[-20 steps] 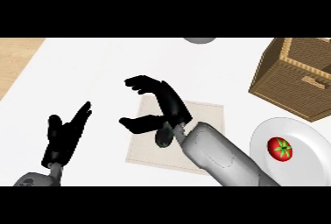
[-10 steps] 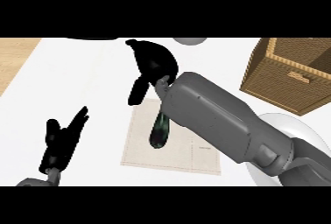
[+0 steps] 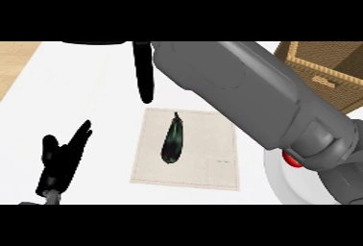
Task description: Pick the eggplant from the placemat and place it in the basket
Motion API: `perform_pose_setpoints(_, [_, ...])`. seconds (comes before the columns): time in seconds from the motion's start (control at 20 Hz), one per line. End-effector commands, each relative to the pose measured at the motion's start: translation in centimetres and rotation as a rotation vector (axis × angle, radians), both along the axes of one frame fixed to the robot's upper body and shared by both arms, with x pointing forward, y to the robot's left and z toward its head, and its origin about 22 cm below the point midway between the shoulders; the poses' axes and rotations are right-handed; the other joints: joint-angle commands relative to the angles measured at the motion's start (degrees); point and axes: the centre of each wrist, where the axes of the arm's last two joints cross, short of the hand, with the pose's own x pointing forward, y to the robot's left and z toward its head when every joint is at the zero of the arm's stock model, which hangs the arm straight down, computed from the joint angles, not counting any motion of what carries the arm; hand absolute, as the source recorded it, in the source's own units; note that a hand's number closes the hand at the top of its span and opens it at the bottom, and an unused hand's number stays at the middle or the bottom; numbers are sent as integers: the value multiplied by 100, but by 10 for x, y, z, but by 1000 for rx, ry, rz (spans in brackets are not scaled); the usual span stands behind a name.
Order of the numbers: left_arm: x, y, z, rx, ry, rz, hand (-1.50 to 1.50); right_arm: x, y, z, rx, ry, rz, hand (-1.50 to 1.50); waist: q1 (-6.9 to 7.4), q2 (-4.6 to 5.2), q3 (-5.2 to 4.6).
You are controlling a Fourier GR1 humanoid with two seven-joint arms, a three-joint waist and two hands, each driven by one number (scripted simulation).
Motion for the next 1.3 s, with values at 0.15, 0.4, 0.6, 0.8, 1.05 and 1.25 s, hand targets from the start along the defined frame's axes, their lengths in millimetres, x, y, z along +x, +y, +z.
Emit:
perform_pose_setpoints(0.15, [-30, 2, -30, -23, 133, 29, 0, 13, -4, 32, -211, 180, 49, -150, -69, 38, -56])
perform_pose_setpoints(0.4, [-26, 8, -33, -14, 137, 50, 0, 20, -3, 22, -223, 204, 64, -150, -136, 57, -54])
perform_pose_setpoints(0.6, [-23, 3, -27, -28, 132, 41, 0, 16, 11, 30, -175, 218, 71, -150, -139, 48, -51])
perform_pose_setpoints(0.8, [-36, 15, -35, -37, 150, 49, 0, 13, 17, -4, -134, 215, 76, -150, -220, 16, -45])
perform_pose_setpoints(1.05, [-30, 7, -26, -22, 138, 55, 0, 18, 12, -45, -120, 218, 74, -150, -219, 28, -40])
perform_pose_setpoints(1.25, [-30, 13, -28, -28, 137, 40, 0, 5, 27, -76, -112, 199, 63, -150, -189, 34, -44])
